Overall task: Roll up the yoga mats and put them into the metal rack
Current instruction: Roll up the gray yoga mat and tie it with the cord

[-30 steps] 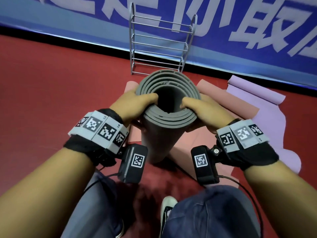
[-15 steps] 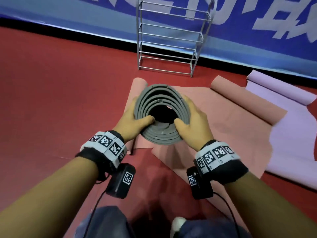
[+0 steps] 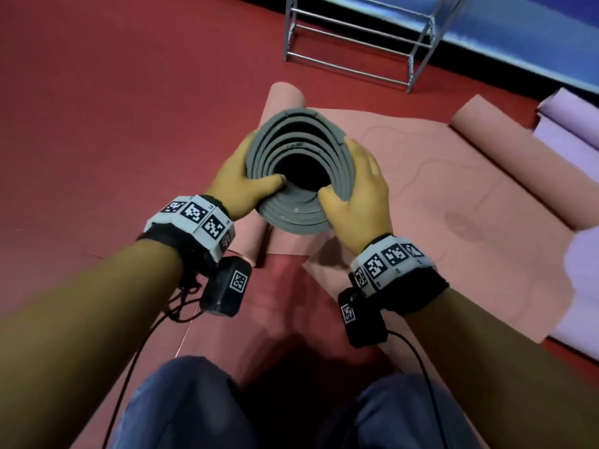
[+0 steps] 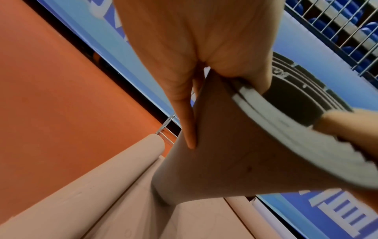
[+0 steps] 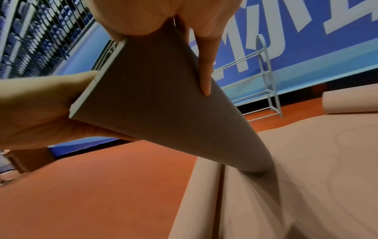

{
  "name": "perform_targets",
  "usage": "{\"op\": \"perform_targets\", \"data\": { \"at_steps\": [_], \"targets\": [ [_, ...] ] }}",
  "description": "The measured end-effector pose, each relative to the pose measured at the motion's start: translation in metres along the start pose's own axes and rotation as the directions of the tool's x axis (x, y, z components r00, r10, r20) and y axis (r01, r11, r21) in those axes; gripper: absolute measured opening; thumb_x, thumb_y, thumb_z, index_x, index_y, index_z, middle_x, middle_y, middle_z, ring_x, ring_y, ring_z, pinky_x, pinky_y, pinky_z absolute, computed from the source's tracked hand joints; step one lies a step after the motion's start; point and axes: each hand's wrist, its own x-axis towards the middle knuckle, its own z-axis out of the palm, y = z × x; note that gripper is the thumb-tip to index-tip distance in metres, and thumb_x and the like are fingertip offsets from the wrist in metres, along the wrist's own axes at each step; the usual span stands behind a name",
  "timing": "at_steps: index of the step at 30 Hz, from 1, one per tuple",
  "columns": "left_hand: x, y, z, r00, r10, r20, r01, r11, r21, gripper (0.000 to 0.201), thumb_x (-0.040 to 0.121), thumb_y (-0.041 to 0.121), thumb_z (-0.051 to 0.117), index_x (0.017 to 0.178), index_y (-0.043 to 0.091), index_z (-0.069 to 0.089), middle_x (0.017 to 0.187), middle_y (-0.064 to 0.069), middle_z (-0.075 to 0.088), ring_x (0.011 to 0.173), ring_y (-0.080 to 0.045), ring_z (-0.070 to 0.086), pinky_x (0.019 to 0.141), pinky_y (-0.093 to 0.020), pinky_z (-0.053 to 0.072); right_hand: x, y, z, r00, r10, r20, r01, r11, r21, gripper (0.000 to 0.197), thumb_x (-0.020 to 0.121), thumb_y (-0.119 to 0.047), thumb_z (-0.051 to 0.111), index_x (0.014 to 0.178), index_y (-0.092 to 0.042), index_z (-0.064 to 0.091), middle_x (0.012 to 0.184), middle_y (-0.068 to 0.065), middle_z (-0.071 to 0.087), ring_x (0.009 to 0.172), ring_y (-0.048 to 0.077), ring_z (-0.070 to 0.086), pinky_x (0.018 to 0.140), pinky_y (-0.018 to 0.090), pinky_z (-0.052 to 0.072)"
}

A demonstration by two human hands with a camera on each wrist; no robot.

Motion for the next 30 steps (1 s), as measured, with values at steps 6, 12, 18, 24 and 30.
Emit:
{"op": "perform_targets", "data": {
  "at_steps": [6,12,18,24,30],
  "targets": [
    [0.031,0.007,-0.016,0.979,0.184,-0.091,-0.189,0.981,-0.048,0.066,0.077,0.021,0.066,0.135,0.027,0.035,0.127,0.006,0.056,0.117,-0.004,0.057,0.101,-0.028,0.046,0.036,-0.017,0.002,0.972,-0.197,-0.128,0.198,0.980,-0.006,0.064,0.083,-0.002,0.061,0.144,-0.004,0.042,0.145,0.013,0.047,0.135,0.023,0.044,0.112,0.029,0.033],
    [0.064,-0.027,-0.010,0.945,0.315,-0.087,-0.313,0.949,0.030,0.066,0.078,0.001,0.068,0.130,0.017,0.031,0.127,0.000,0.053,0.118,-0.010,0.057,0.104,-0.039,0.047,0.072,0.017,0.026,0.883,-0.433,-0.182,0.421,0.901,-0.103,0.059,0.070,0.002,0.065,0.127,0.006,0.050,0.138,0.021,0.045,0.129,0.024,0.041,0.113,0.027,0.031],
    [0.064,-0.116,0.005,0.970,0.242,-0.013,-0.234,0.949,0.210,0.060,0.073,0.015,0.065,0.127,0.016,0.040,0.108,0.008,0.060,0.096,-0.006,0.060,0.083,-0.026,0.048,0.062,0.096,0.092,0.939,-0.317,-0.136,0.307,0.948,-0.087,0.052,0.064,-0.001,0.064,0.113,0.008,0.050,0.123,0.023,0.044,0.109,0.023,0.045,0.101,0.037,0.041],
    [0.043,-0.196,0.012,0.987,0.149,0.062,-0.161,0.941,0.298,0.063,0.077,0.001,0.067,0.131,0.009,0.037,0.131,0.000,0.047,0.112,-0.012,0.051,0.087,-0.016,0.036,0.022,0.155,0.151,0.982,-0.166,-0.086,0.159,0.984,-0.078,0.058,0.059,0.001,0.075,0.111,0.000,0.049,0.120,0.016,0.038,0.094,0.009,0.041,0.086,0.034,0.045],
    [0.010,-0.250,0.021,0.991,-0.032,0.127,-0.011,0.946,0.324,0.065,0.081,0.000,0.069,0.132,0.010,0.030,0.133,-0.004,0.043,0.108,-0.021,0.054,0.087,-0.026,0.041,-0.007,0.185,0.171,0.983,-0.027,0.182,0.089,0.934,-0.346,0.100,0.070,-0.015,0.075,0.151,-0.042,0.022,0.139,0.006,0.024,0.109,0.029,0.048,0.091,0.037,0.047]
  ]
}}
